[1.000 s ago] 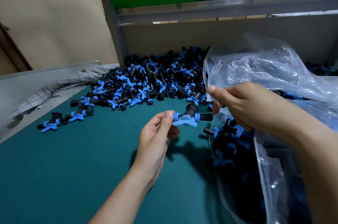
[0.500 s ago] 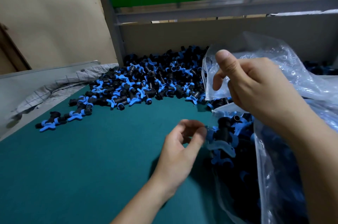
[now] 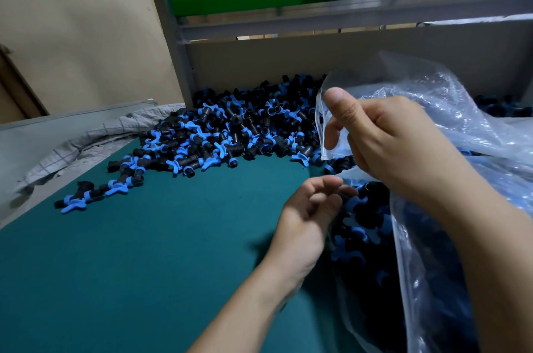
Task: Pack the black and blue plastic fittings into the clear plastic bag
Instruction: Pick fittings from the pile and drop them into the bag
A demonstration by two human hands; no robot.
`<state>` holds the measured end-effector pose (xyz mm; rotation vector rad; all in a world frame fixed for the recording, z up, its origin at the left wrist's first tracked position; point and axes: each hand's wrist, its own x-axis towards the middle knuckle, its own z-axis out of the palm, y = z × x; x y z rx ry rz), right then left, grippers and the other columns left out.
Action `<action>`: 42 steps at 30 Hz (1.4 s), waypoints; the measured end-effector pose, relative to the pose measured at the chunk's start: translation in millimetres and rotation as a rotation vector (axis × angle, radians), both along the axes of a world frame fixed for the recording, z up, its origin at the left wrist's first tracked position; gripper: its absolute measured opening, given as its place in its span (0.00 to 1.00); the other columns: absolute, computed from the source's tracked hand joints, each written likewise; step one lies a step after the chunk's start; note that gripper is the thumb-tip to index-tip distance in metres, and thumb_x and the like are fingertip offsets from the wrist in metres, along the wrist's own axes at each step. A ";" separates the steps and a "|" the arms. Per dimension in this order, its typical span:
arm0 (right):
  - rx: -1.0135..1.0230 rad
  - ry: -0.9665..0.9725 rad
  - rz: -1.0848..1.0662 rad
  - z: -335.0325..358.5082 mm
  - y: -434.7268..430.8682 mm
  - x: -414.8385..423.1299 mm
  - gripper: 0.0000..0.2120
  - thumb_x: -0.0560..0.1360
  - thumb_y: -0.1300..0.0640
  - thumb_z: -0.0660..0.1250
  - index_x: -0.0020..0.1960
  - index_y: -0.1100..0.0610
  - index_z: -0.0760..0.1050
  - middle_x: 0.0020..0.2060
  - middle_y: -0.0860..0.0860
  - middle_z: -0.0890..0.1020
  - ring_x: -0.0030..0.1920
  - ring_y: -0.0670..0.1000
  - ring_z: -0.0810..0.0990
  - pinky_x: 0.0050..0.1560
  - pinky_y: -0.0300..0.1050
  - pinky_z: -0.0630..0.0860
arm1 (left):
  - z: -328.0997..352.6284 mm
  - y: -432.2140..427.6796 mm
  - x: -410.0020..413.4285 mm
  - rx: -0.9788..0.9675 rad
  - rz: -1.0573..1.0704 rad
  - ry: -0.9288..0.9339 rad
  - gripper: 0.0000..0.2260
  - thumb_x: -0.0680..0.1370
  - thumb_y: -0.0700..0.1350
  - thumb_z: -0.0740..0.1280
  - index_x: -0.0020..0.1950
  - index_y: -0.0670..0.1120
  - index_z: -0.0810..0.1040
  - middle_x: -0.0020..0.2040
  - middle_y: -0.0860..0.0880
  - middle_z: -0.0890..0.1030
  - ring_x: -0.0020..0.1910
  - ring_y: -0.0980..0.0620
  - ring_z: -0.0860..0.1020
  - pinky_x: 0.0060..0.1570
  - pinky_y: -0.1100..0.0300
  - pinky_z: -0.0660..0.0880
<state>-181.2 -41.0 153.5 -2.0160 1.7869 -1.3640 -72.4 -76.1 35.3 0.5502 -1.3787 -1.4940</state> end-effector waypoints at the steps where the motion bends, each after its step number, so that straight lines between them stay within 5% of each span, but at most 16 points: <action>1: 0.002 -0.001 0.004 -0.2 -0.2 0.0 0.30 0.79 0.32 0.50 0.33 0.49 0.78 0.22 0.58 0.72 0.21 0.48 0.70 0.28 0.37 0.63 | 2.6 0.0 -3.1 -0.010 -0.001 0.001 0.07 0.80 0.32 0.62 0.54 0.41 0.77 0.44 0.52 0.85 0.44 0.61 0.81 0.47 0.70 0.73; 8: 0.025 -0.016 0.008 0.6 0.9 -0.6 0.31 0.78 0.31 0.50 0.33 0.50 0.78 0.20 0.55 0.72 0.22 0.47 0.71 0.30 0.41 0.64 | 2.2 11.9 -0.3 -0.290 0.227 -0.026 0.10 0.78 0.36 0.67 0.51 0.51 0.79 0.49 0.54 0.84 0.50 0.55 0.82 0.52 0.65 0.75; 13: 0.043 -0.003 0.004 1.3 2.1 1.1 0.31 0.78 0.31 0.50 0.33 0.50 0.78 0.20 0.53 0.72 0.21 0.47 0.70 0.30 0.44 0.64 | -14.9 28.9 -3.2 -0.980 0.313 -0.343 0.11 0.79 0.36 0.67 0.60 0.47 0.75 0.55 0.49 0.79 0.54 0.50 0.79 0.55 0.60 0.75; 17: 0.053 -0.002 0.004 1.3 2.7 1.1 0.31 0.78 0.32 0.50 0.33 0.51 0.78 0.20 0.53 0.71 0.21 0.47 0.69 0.29 0.43 0.64 | -17.2 26.1 -8.5 -1.213 0.427 -0.508 0.13 0.78 0.35 0.67 0.62 0.40 0.78 0.57 0.44 0.78 0.54 0.43 0.78 0.57 0.55 0.75; 24: 0.061 0.026 -0.009 0.5 1.8 2.0 0.31 0.79 0.31 0.49 0.33 0.49 0.78 0.19 0.52 0.72 0.22 0.47 0.72 0.31 0.44 0.65 | -17.1 30.4 -7.3 -1.196 0.328 -0.627 0.12 0.77 0.38 0.65 0.59 0.42 0.80 0.53 0.51 0.72 0.45 0.46 0.76 0.47 0.58 0.72; 30: 0.068 0.036 0.007 0.6 1.9 1.9 0.31 0.79 0.32 0.50 0.33 0.50 0.78 0.18 0.50 0.71 0.21 0.46 0.73 0.27 0.37 0.65 | -12.4 32.7 2.1 -1.046 0.241 -0.618 0.12 0.80 0.42 0.64 0.63 0.43 0.78 0.57 0.47 0.80 0.58 0.48 0.76 0.57 0.55 0.73; 37: 0.118 0.077 -0.001 -1.6 0.5 3.8 0.31 0.78 0.32 0.49 0.34 0.50 0.79 0.19 0.44 0.73 0.23 0.43 0.74 0.29 0.34 0.65 | -14.0 11.5 13.4 -0.794 0.518 -0.652 0.11 0.83 0.48 0.56 0.59 0.50 0.76 0.53 0.53 0.79 0.53 0.51 0.76 0.55 0.55 0.72; 42: 0.122 0.104 -0.009 -1.6 0.1 3.5 0.31 0.78 0.32 0.49 0.34 0.50 0.79 0.18 0.43 0.73 0.24 0.42 0.74 0.29 0.35 0.65 | -34.4 -12.7 21.2 -0.500 0.554 -0.778 0.14 0.82 0.47 0.55 0.64 0.49 0.73 0.61 0.50 0.79 0.60 0.49 0.76 0.59 0.51 0.73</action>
